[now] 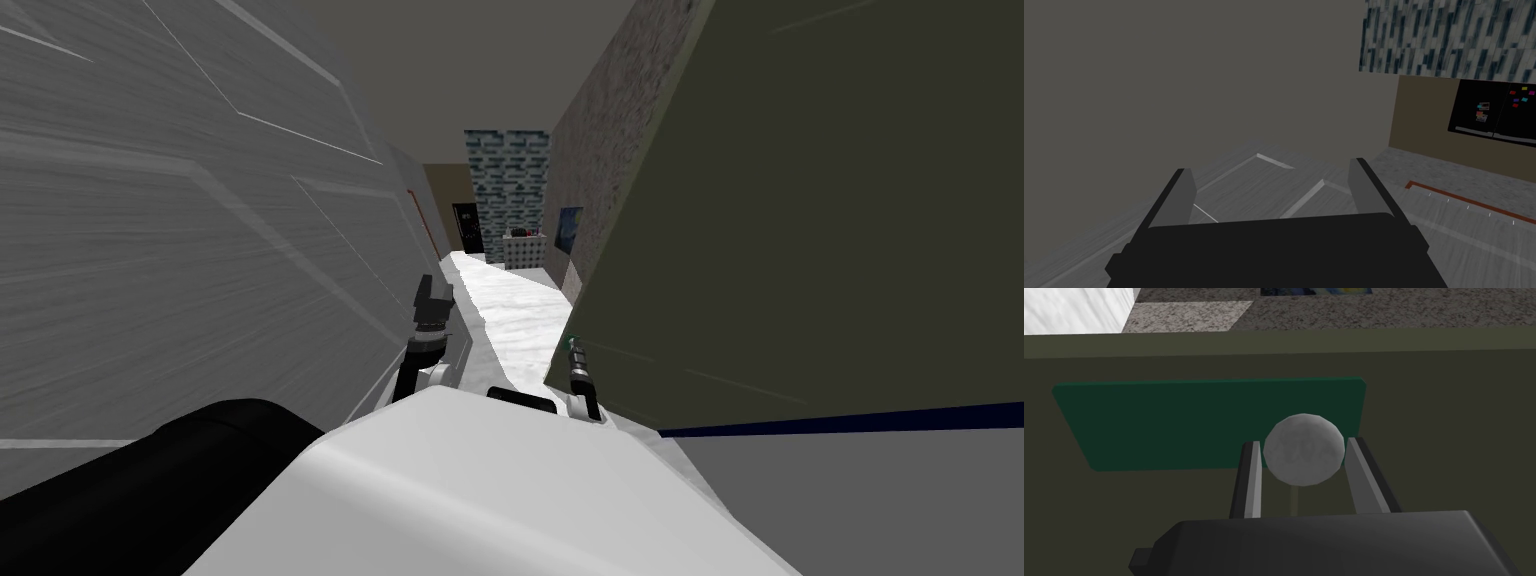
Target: Push the door open
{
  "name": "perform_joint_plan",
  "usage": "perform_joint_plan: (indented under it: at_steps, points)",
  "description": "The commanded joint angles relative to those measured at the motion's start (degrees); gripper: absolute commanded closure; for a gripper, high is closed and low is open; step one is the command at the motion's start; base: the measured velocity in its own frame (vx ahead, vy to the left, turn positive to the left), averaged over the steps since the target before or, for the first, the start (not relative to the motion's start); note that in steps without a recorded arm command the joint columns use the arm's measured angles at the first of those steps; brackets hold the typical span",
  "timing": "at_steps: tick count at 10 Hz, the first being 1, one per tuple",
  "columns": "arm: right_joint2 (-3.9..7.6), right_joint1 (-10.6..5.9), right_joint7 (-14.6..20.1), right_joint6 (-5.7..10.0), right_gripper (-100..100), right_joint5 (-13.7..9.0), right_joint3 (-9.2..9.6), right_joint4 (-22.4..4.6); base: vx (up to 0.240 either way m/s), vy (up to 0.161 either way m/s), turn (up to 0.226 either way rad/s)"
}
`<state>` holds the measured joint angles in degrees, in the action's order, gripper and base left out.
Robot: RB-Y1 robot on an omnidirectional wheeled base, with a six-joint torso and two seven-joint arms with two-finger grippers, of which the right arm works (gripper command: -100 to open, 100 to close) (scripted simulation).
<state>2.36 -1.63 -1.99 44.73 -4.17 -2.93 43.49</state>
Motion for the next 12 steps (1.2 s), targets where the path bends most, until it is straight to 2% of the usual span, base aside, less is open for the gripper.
perform_joint_plan:
  at_steps: [1, 2, 7, 9, 10, 12]
  points:
    - [0.74, -0.01, -0.3, -0.13, 100, -0.5, -0.99, 0.6, 0.16, 0.046, -0.027]
    - [0.74, -0.01, -0.3, -0.13, 100, -0.5, -0.99, 0.6, 0.125, 0.023, -0.046]
    - [2.18, -0.19, -1.2, -0.27, 100, -2.1, -3.98, 0.3, 0.195, 0.026, -0.047]
    - [2.18, -0.19, -1.2, -0.27, 100, -2.1, -3.98, 0.3, 0.077, 0.008, 0.005]
    - [2.55, -0.27, -1.5, -0.32, 100, -2.7, -5.25, 0.3, 0.122, 0.027, -0.093]
    - [2.78, -0.33, -1.8, -0.37, 100, -3.3, -6.25, 0.2, 0.169, 0.04, -0.086]
